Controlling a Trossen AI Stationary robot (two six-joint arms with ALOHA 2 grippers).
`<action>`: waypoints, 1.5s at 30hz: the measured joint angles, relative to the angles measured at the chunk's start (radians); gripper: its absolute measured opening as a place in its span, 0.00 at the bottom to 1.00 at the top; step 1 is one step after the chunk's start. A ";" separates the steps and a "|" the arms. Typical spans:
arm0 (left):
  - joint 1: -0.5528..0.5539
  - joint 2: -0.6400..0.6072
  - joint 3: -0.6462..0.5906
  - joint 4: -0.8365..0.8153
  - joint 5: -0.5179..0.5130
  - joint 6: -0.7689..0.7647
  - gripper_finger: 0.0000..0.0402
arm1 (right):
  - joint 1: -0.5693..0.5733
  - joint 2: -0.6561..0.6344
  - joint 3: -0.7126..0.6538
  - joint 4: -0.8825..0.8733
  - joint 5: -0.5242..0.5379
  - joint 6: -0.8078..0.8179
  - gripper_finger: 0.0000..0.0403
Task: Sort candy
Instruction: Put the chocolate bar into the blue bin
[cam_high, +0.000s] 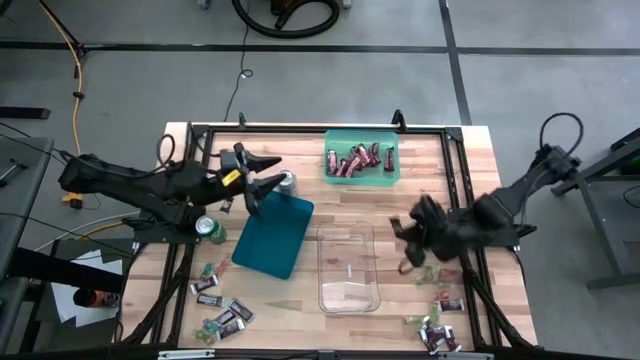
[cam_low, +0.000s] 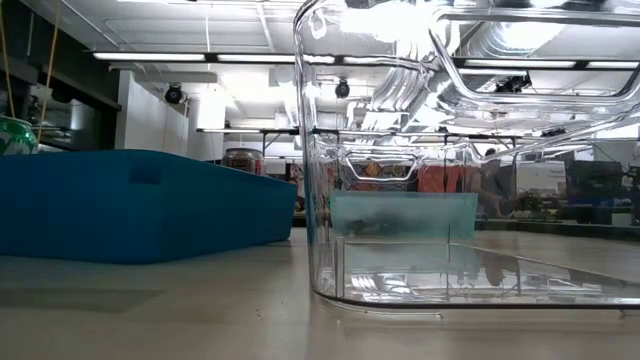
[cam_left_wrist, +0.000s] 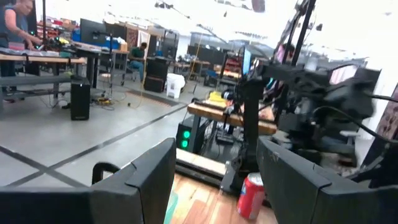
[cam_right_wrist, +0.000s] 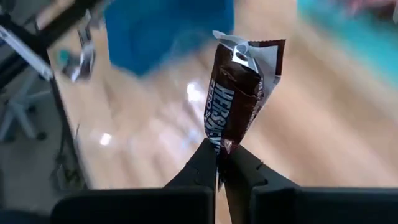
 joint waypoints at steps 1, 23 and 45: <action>0.000 -0.007 0.000 0.000 0.000 0.000 0.53 | -0.041 0.002 -0.002 0.033 -0.010 -0.084 0.01; -0.001 -0.039 0.000 0.029 0.000 -0.002 0.53 | -0.489 0.793 0.199 1.065 -0.452 -0.955 0.00; -0.001 -0.039 0.000 0.030 0.000 -0.001 0.53 | -0.501 0.951 0.457 0.831 -0.517 -0.898 0.31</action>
